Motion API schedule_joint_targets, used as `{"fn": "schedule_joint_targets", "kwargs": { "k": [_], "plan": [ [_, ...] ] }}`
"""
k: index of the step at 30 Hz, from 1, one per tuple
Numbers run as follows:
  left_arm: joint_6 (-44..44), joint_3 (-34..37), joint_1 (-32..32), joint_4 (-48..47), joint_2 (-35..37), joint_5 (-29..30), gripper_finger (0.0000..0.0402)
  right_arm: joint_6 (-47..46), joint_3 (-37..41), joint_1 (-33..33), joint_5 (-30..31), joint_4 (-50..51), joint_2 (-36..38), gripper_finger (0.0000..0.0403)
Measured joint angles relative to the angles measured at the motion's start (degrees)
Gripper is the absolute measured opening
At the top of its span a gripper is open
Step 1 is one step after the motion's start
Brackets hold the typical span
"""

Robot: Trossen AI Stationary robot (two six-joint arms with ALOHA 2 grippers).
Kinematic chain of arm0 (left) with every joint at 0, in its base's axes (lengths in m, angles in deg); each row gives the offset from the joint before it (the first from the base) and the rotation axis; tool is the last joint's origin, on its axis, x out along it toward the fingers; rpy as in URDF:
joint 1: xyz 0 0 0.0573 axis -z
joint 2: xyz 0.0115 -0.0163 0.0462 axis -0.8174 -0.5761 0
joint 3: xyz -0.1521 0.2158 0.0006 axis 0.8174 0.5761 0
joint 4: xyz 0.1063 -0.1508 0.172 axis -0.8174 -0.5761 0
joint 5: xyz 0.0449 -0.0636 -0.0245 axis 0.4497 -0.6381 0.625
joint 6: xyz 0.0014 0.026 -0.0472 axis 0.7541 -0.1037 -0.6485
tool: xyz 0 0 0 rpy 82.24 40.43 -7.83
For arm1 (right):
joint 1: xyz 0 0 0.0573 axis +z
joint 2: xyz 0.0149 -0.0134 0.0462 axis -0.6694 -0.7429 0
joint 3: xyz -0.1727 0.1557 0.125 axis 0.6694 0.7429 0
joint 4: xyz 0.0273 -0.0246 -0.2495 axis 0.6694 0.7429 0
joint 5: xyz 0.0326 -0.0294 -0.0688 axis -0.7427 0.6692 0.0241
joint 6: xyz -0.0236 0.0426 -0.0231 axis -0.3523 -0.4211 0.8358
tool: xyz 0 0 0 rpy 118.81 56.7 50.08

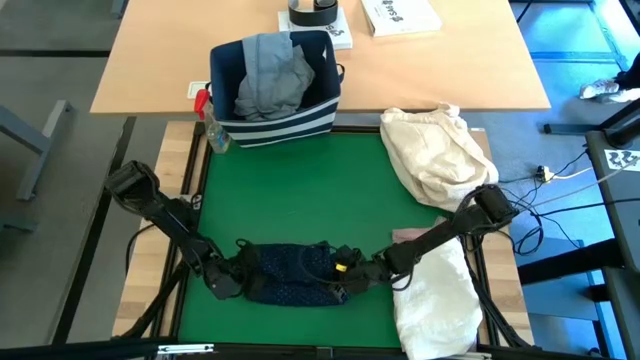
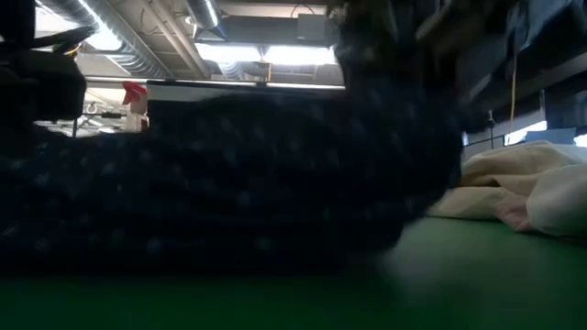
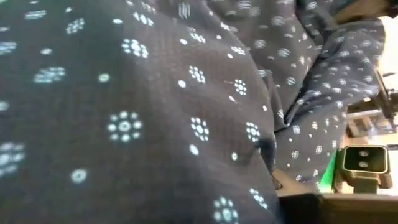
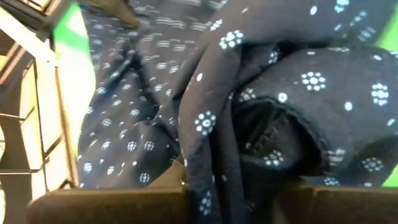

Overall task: Fold laundry
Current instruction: Stack the blue polo on top of the white polo

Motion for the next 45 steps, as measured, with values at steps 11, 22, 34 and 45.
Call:
{"fn": "schedule_joint_targets", "kwargs": {
  "k": [11, 22, 34, 45],
  "plan": [
    [13.8, -2.6, -8.0, -5.4, 14.6, -12.0, 0.0023, -0.8, -12.6, 3.0, 4.9, 22.5, 5.7, 0.0050],
    [32.7, -14.5, -19.9, -20.3, 21.1, -27.3, 0.0030, -12.0, -26.5, 6.0, 11.3, 45.2, 6.6, 0.0050],
    [43.1, -24.1, -35.3, -26.6, 19.3, -43.3, 0.0027, -32.7, -36.8, 11.4, 20.2, 67.6, 6.9, 0.0050],
    [49.8, -34.5, -42.4, -25.4, 4.3, -54.2, 0.0027, -53.6, -37.5, 20.0, 23.2, 80.1, 6.9, 0.0050]
  ]
}}
